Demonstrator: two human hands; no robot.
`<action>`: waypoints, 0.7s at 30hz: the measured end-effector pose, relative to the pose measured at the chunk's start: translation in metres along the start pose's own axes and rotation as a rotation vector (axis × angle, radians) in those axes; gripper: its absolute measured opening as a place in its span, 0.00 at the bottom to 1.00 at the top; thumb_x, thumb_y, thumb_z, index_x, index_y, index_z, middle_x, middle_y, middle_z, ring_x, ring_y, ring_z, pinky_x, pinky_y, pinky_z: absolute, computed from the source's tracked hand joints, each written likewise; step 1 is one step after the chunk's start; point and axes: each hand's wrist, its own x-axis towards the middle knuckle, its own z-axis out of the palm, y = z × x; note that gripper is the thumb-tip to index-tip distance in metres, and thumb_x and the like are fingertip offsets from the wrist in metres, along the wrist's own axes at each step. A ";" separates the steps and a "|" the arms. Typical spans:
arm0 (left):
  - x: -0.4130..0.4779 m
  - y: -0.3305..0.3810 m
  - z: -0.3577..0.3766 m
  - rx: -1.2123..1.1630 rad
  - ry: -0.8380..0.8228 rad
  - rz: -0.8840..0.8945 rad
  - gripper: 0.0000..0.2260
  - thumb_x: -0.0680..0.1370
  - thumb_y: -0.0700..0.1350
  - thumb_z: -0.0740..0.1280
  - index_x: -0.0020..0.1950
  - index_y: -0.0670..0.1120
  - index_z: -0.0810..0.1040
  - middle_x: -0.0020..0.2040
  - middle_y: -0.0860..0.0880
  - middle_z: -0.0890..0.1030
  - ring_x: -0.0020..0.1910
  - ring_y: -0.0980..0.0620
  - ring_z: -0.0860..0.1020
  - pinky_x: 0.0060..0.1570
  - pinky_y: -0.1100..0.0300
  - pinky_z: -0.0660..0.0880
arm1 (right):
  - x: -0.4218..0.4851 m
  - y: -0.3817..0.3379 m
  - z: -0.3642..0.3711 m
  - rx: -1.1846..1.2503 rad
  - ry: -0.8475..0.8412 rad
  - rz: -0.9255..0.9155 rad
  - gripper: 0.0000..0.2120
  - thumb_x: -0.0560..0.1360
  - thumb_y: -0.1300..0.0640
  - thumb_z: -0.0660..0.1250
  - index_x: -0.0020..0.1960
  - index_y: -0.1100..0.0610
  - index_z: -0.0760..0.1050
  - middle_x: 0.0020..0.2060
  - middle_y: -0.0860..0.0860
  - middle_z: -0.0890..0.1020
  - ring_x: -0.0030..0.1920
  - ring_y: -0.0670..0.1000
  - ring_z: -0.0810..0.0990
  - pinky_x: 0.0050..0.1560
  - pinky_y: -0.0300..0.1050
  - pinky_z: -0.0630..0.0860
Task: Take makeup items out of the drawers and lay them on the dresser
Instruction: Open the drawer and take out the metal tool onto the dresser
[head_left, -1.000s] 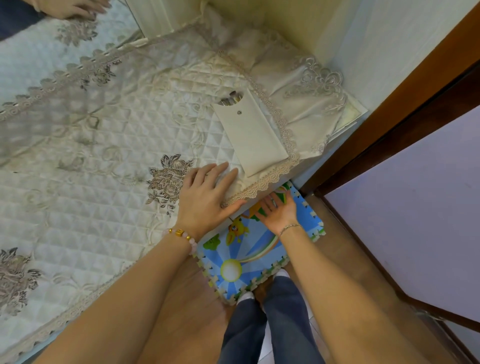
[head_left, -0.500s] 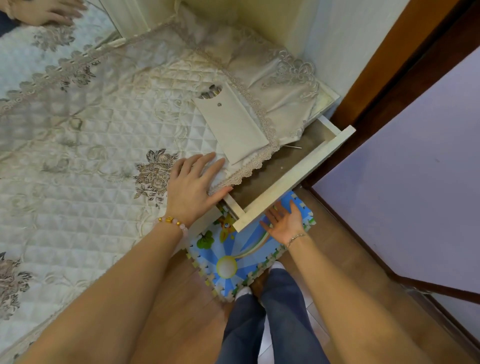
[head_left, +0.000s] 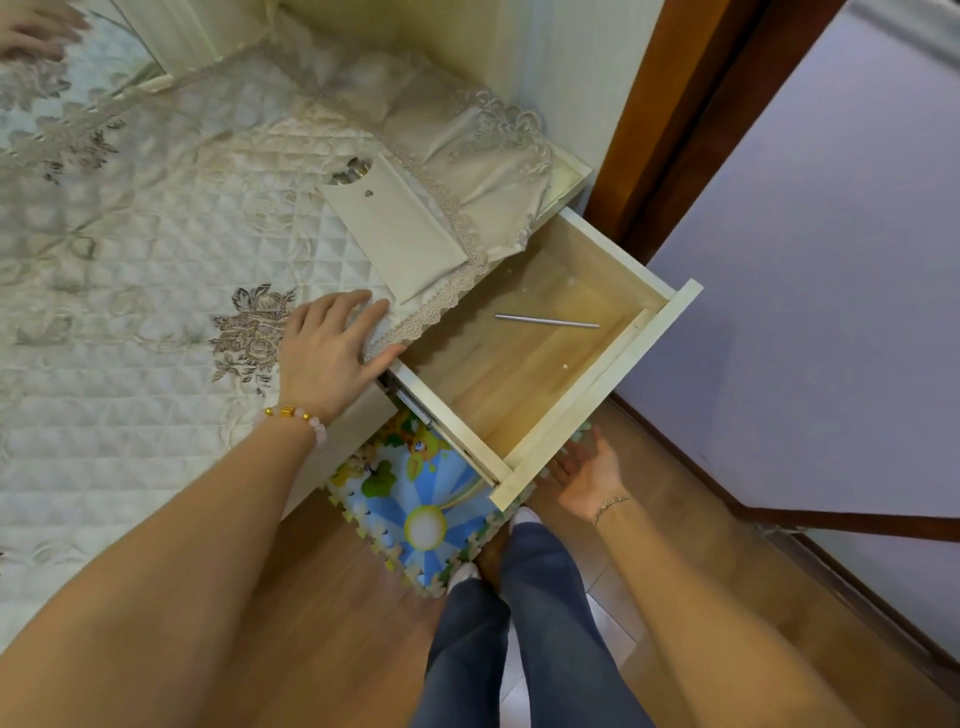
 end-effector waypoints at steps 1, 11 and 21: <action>0.000 0.000 0.000 0.001 -0.003 0.001 0.24 0.76 0.63 0.58 0.63 0.49 0.74 0.61 0.45 0.77 0.59 0.42 0.73 0.57 0.47 0.66 | -0.003 -0.001 -0.002 0.001 0.003 0.000 0.27 0.76 0.37 0.56 0.65 0.56 0.71 0.54 0.55 0.77 0.61 0.55 0.74 0.47 0.51 0.73; -0.001 0.003 -0.004 -0.007 -0.020 -0.003 0.24 0.76 0.63 0.56 0.63 0.48 0.73 0.61 0.45 0.77 0.59 0.41 0.73 0.57 0.47 0.67 | -0.021 -0.006 -0.023 -0.002 -0.026 0.018 0.30 0.76 0.38 0.56 0.68 0.58 0.68 0.62 0.58 0.75 0.65 0.58 0.72 0.51 0.53 0.75; -0.003 0.023 -0.014 -0.038 -0.106 -0.111 0.19 0.78 0.55 0.59 0.62 0.44 0.72 0.63 0.41 0.75 0.61 0.39 0.72 0.60 0.41 0.65 | -0.070 -0.024 -0.025 -0.596 0.145 -0.575 0.22 0.79 0.50 0.58 0.71 0.55 0.65 0.68 0.50 0.70 0.69 0.52 0.67 0.65 0.44 0.64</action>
